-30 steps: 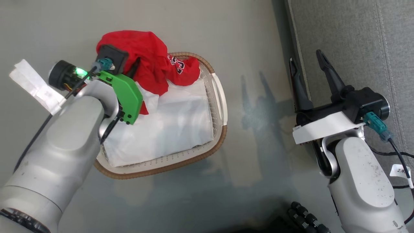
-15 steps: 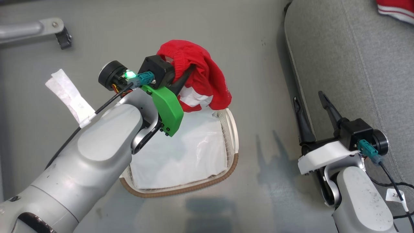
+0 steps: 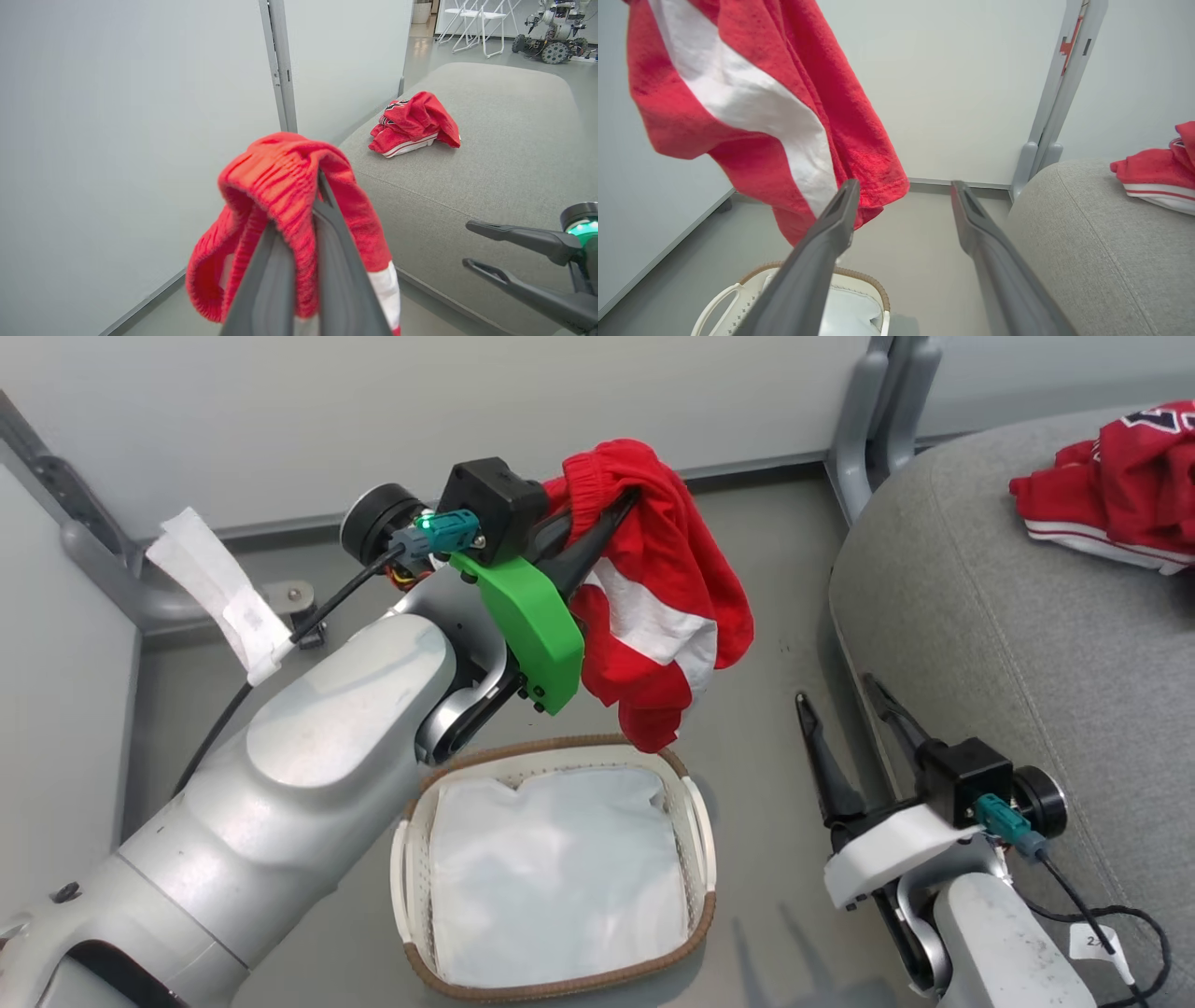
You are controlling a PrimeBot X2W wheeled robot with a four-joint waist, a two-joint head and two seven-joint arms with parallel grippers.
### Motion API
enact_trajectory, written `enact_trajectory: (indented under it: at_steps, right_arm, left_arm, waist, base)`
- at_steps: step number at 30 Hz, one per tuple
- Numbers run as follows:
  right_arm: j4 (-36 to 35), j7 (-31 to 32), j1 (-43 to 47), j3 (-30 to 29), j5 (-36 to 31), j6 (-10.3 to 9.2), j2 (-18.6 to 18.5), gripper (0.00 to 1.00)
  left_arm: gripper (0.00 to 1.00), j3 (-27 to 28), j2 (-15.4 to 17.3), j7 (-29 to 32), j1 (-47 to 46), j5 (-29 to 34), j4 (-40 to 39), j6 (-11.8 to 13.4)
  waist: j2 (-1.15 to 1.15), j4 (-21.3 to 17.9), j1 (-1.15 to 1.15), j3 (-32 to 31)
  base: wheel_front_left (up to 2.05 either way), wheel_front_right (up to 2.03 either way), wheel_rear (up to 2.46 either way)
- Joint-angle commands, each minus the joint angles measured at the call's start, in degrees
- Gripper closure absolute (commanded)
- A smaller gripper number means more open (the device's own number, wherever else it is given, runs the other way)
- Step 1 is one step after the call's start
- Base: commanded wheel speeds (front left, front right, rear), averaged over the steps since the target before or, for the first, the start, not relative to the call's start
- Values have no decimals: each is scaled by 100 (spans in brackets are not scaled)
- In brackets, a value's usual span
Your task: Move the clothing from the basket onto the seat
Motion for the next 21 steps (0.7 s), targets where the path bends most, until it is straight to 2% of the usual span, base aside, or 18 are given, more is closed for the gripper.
enact_trajectory:
  at_steps: [1,11,16,21]
  right_arm:
    - [-4,-12,28,116,57,-6,-20,0]
    - [134,-12,-570,976,24,-6,-21,0]
    - [587,-11,-1073,1301,-19,-6,-21,0]
    - [1159,-12,-1555,1610,304,-6,-21,0]
  left_arm:
    - [100,50,-3,14,-69,-54,-20,48]
    - [100,106,8,119,-230,-136,-163,90]
    - [100,97,0,124,-279,-129,-243,94]
    - [100,25,-52,149,-300,-77,-390,88]
  waist:
    - [0,118,1,-594]
    - [0,84,1,-777]
    - [0,128,1,-782]
    - [0,209,1,-780]
  base:
    - [0,0,0]
    - [0,0,0]
    - [0,0,0]
    - [0,0,0]
